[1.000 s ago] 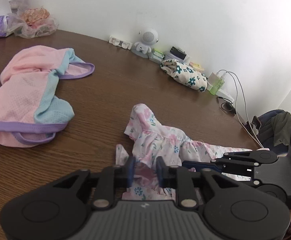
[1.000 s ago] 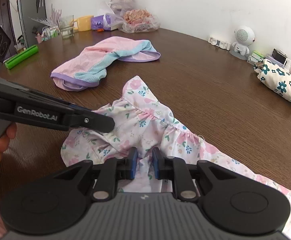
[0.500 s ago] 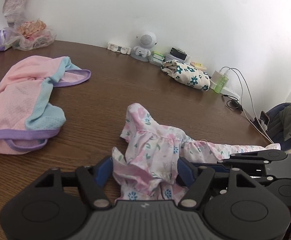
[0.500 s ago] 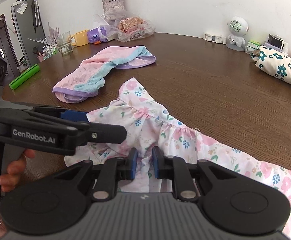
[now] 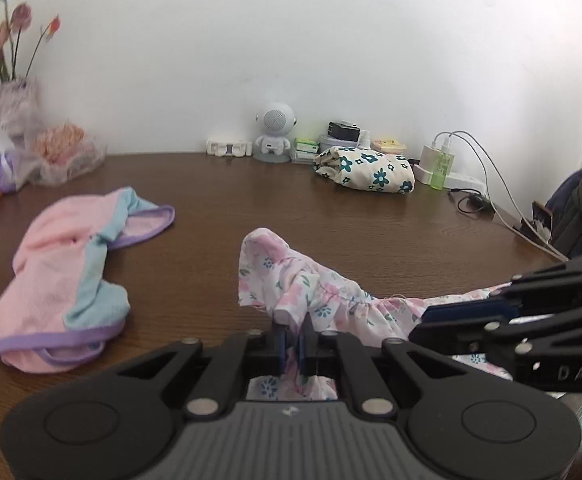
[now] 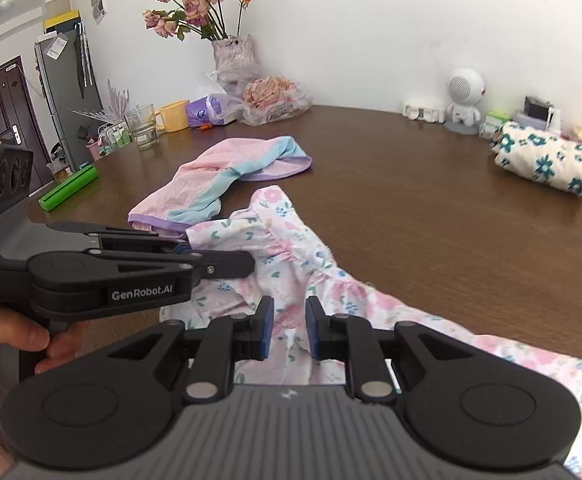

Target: Fold clothes

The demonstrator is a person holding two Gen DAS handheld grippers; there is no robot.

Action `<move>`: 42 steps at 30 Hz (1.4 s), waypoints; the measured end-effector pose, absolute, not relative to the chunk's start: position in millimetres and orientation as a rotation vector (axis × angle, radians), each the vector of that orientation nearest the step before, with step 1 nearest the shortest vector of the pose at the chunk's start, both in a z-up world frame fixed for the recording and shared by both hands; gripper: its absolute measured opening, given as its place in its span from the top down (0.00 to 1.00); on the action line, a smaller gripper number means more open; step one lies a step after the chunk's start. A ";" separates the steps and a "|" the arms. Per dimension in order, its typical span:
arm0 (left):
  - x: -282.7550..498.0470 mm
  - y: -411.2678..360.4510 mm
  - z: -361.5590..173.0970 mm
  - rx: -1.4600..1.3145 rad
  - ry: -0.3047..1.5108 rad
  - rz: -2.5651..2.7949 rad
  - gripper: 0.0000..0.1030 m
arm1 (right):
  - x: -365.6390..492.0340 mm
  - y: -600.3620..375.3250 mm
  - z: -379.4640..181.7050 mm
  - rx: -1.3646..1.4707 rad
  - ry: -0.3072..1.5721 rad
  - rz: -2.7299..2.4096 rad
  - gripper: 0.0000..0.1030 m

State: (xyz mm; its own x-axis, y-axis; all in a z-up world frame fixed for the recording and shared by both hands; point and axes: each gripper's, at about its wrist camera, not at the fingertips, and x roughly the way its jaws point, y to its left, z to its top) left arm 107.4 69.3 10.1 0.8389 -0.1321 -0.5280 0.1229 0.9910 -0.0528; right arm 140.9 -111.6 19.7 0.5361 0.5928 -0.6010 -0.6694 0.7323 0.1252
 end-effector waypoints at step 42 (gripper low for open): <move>62.6 -76.2 23.9 0.394 0.494 -0.520 0.56 | 195.8 -228.7 -11.2 0.051 0.848 0.682 0.83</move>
